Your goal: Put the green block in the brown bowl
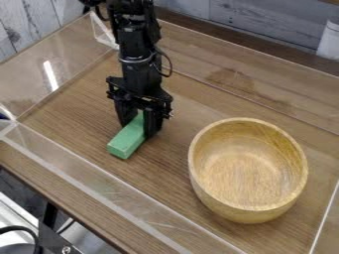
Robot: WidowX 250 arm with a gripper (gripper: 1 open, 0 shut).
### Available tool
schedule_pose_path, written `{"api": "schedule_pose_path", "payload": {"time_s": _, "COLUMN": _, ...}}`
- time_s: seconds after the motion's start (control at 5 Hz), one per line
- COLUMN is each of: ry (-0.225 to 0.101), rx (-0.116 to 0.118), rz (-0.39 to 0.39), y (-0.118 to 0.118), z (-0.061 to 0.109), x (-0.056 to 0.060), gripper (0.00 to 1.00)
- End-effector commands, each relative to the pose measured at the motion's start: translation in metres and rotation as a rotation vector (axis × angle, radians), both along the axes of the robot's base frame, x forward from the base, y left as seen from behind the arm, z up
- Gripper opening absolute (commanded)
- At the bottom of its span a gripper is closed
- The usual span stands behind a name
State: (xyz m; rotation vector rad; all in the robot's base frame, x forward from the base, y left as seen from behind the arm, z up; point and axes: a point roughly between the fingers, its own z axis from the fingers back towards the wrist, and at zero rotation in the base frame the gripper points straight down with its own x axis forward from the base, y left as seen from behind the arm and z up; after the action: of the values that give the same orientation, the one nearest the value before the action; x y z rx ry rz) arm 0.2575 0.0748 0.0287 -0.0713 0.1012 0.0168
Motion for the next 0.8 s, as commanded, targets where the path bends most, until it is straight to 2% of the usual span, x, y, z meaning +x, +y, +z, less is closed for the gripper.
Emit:
{"api": "schedule_pose_path", "payload": {"time_s": 0.0, "ry": -0.084, "rx": 0.019, "rz": 0.003, "y": 0.001, "z": 0.030, "x": 0.013, "gripper": 0.00}}
{"api": "schedule_pose_path", "payload": {"time_s": 0.2, "ry": -0.119, "rx": 0.005, "rz": 0.007, "y": -0.011, "z": 0.050, "x": 0.021, "gripper": 0.00}}
{"api": "schedule_pose_path", "payload": {"time_s": 0.4, "ry": -0.151, "rx": -0.015, "rz": 0.013, "y": -0.033, "z": 0.076, "x": 0.031, "gripper": 0.00}}
{"api": "schedule_pose_path", "payload": {"time_s": 0.6, "ry": -0.160, "rx": -0.043, "rz": -0.027, "y": -0.072, "z": 0.087, "x": 0.036, "gripper": 0.00}}
